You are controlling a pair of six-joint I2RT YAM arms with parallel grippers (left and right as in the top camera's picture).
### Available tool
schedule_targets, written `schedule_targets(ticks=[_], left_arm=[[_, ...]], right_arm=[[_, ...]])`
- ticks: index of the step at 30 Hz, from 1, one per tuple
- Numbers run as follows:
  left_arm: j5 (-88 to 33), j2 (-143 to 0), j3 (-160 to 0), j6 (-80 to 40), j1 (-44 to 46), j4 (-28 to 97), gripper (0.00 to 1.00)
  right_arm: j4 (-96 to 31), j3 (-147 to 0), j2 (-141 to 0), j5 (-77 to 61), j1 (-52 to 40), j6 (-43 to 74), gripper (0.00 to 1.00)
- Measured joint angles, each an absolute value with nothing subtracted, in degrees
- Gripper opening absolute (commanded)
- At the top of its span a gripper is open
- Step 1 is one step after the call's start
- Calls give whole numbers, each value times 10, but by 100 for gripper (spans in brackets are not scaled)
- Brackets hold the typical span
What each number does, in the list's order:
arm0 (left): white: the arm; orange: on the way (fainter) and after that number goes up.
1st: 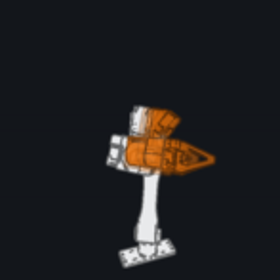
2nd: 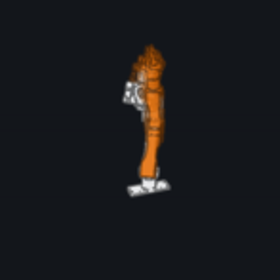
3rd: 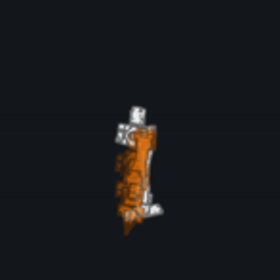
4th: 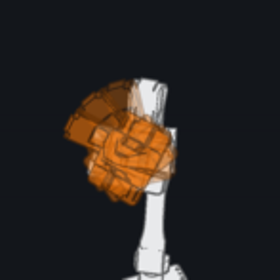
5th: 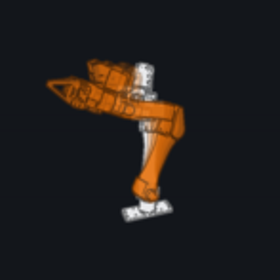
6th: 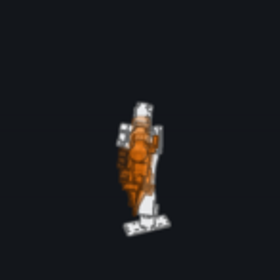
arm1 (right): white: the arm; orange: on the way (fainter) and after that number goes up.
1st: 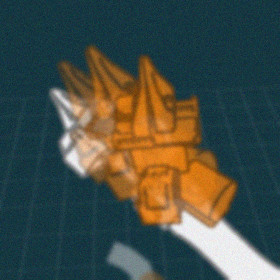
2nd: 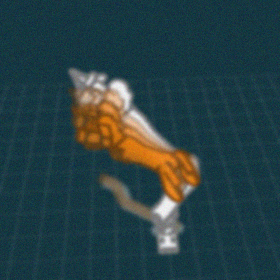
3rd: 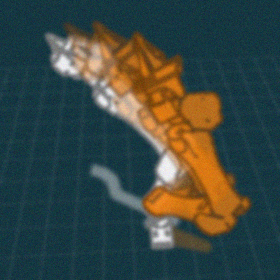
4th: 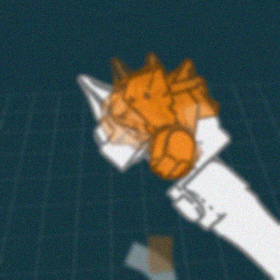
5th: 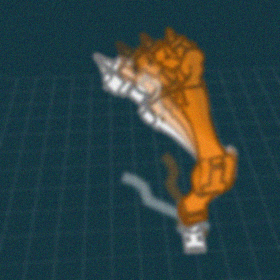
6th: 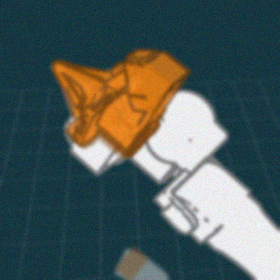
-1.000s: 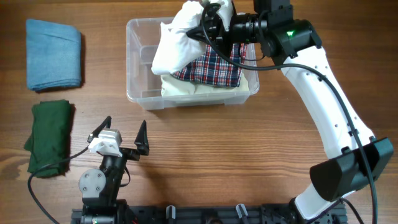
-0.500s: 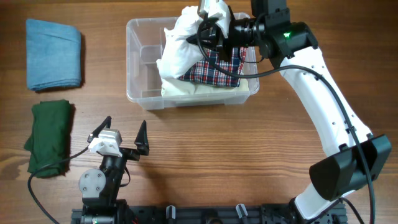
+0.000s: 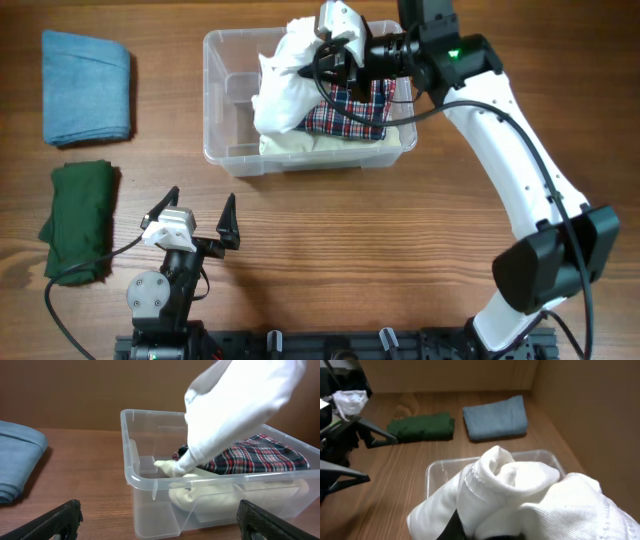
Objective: Pack container
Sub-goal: 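Release the white garment and spread it right inside the bin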
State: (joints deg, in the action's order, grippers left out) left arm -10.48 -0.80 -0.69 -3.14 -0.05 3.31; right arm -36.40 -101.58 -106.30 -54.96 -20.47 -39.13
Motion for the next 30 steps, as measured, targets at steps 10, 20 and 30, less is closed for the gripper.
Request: schedule_targets(ticks=[10,20,30], left_arm=[[-105,-8,-7,-31,-1,33,100],[-105,-8,-7,-31,-1,33,100],[-105,-8,-7,-31,-1,33,100]], right_arm=[[-416,-1016,-1086,-575,-149,-392,4],[-481,-1016,-1093,-516,-106,-393,4],[-493,-1016,-1127,-327,-106,-356,4]])
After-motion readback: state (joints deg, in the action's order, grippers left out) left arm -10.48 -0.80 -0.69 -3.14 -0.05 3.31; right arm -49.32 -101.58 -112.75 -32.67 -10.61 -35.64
